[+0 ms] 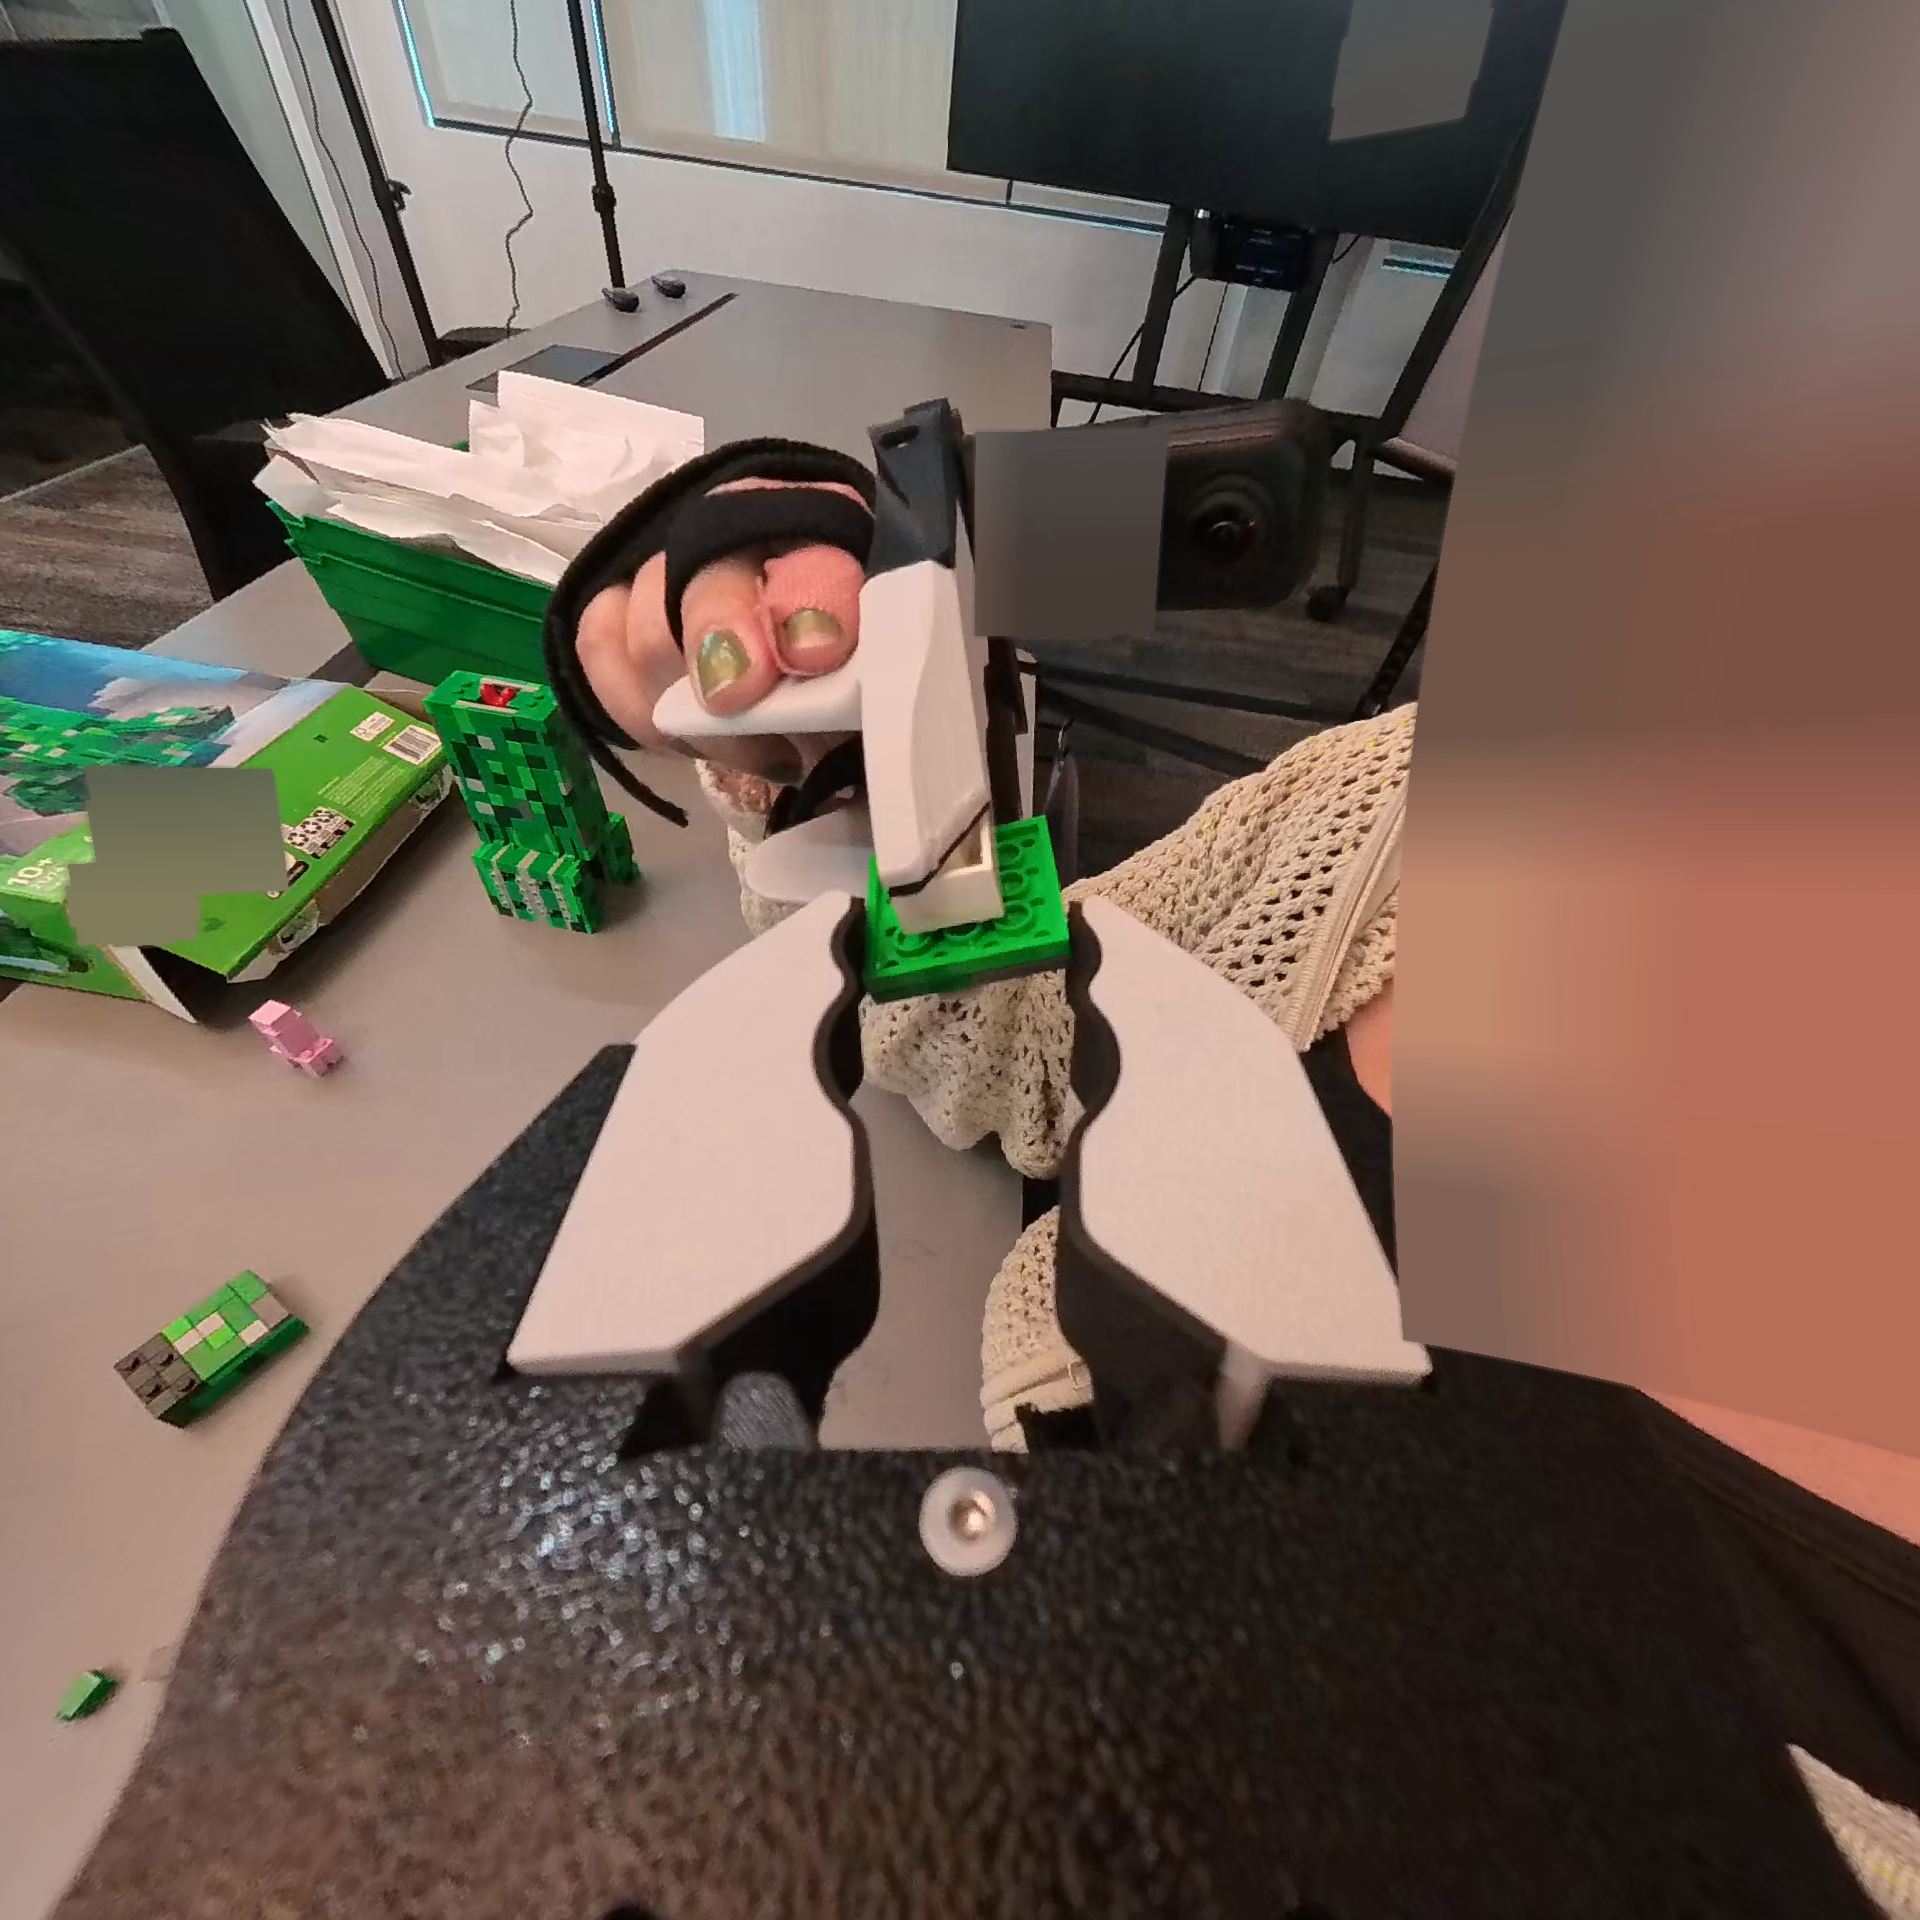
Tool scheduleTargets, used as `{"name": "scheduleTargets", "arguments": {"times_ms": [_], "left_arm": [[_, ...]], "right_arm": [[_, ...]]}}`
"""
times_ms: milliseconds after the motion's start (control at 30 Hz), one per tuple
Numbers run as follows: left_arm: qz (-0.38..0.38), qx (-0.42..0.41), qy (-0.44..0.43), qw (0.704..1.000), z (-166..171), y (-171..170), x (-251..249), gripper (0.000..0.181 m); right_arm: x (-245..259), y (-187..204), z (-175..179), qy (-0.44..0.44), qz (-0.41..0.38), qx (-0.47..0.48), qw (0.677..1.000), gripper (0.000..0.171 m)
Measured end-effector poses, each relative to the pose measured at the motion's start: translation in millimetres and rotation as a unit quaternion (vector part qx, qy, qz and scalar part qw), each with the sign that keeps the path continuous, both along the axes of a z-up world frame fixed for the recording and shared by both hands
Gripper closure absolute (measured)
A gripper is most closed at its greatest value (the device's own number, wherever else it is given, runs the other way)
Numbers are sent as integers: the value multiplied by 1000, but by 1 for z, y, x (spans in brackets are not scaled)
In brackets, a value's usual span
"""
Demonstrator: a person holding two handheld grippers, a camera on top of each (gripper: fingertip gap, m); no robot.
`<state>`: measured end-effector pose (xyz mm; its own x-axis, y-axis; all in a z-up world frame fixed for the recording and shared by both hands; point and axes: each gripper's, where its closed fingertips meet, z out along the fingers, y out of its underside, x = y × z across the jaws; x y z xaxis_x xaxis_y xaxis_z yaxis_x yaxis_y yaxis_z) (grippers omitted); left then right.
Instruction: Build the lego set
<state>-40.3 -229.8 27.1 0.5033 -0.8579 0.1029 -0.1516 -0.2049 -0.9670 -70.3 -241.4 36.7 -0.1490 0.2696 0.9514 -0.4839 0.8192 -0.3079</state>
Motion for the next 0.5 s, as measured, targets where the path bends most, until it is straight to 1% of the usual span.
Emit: {"name": "scheduleTargets", "arguments": {"times_ms": [267, 500], "left_arm": [[6, 12, -10, 1000, 1, 1, -5, 145], [17, 35, -7, 999, 5, -1, -10, 145]], "right_arm": [[-4, 0, 0, 5, 0, -3, 1000, 152], [-8, -2, 4, 33, 1, 0, 999, 152]]}}
